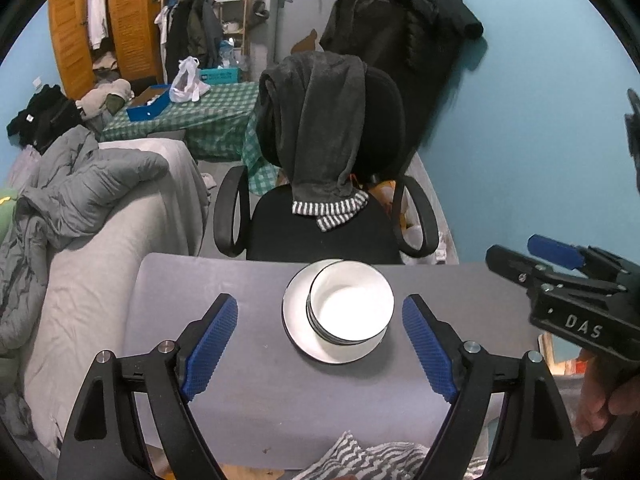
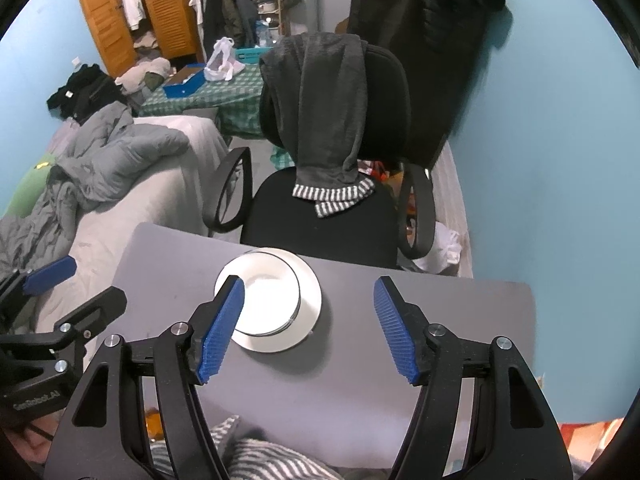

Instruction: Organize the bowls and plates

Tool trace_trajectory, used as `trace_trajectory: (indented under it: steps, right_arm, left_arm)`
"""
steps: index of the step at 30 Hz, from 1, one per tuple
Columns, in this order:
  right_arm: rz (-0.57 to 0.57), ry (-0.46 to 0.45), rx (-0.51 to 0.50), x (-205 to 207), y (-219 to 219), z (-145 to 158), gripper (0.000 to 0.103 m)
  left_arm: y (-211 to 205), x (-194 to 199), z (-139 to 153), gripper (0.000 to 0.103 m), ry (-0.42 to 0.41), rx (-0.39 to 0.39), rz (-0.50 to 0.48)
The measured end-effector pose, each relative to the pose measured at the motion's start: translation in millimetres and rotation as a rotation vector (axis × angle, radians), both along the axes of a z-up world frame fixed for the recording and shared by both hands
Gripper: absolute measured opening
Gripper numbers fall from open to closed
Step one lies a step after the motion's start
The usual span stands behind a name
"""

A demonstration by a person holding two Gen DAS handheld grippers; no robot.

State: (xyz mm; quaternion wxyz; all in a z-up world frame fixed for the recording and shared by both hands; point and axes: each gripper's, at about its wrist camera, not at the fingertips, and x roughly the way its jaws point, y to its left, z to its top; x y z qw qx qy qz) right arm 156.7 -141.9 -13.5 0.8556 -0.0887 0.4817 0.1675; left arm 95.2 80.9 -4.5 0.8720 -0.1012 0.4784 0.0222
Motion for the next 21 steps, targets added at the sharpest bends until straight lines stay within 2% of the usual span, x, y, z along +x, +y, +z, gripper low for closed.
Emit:
trace_trajectory:
  steps: [21]
  right_arm:
    - [-0.060, -0.002, 0.009, -2.2, -6.0, 3.8, 0.066]
  left_arm:
    - [-5.5, 5.6, 3.5, 0.086, 0.006, 0.007, -0.068]
